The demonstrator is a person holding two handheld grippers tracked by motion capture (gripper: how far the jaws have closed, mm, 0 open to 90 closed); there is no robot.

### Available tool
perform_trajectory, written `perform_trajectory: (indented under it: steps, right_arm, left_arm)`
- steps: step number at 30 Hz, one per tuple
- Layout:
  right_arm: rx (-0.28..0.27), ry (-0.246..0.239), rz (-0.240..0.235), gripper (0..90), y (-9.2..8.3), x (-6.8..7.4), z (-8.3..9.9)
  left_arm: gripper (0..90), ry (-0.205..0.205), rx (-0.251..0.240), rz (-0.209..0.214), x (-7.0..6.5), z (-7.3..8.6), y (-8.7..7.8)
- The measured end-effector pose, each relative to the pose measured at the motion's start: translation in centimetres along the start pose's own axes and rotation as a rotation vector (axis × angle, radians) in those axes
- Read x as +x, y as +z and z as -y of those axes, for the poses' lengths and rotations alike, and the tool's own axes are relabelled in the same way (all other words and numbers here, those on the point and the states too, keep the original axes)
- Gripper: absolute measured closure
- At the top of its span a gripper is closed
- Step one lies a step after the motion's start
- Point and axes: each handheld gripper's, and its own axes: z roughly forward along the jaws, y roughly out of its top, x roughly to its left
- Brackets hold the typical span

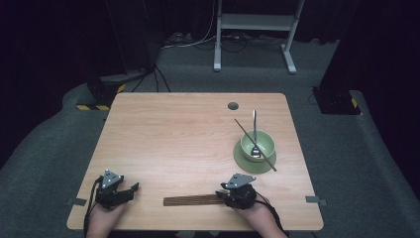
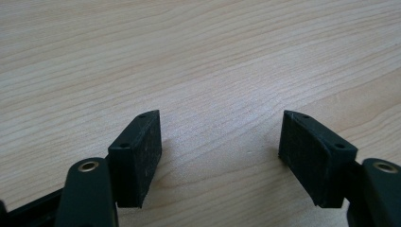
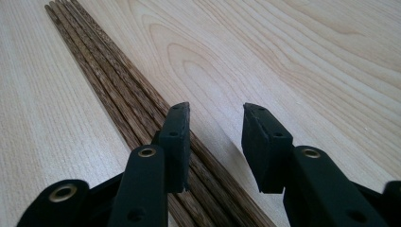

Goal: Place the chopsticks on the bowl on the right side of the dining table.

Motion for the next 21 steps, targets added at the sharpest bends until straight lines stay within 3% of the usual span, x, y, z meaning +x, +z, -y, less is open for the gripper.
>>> perform_trajectory:
  steps: [9, 21]
  right_arm:
    - [0.002, 0.003, 0.009, 63.3, -0.01, -0.21, 0.08]
    - [-0.005, 0.034, 0.057, 61.7, -0.31, -0.93, 0.38]
  left_arm:
    - [30.6, 0.001, 0.000, 0.000, 0.00, 0.00, 0.00]
    - [30.7, 0.001, 0.000, 0.000, 0.00, 0.00, 0.00]
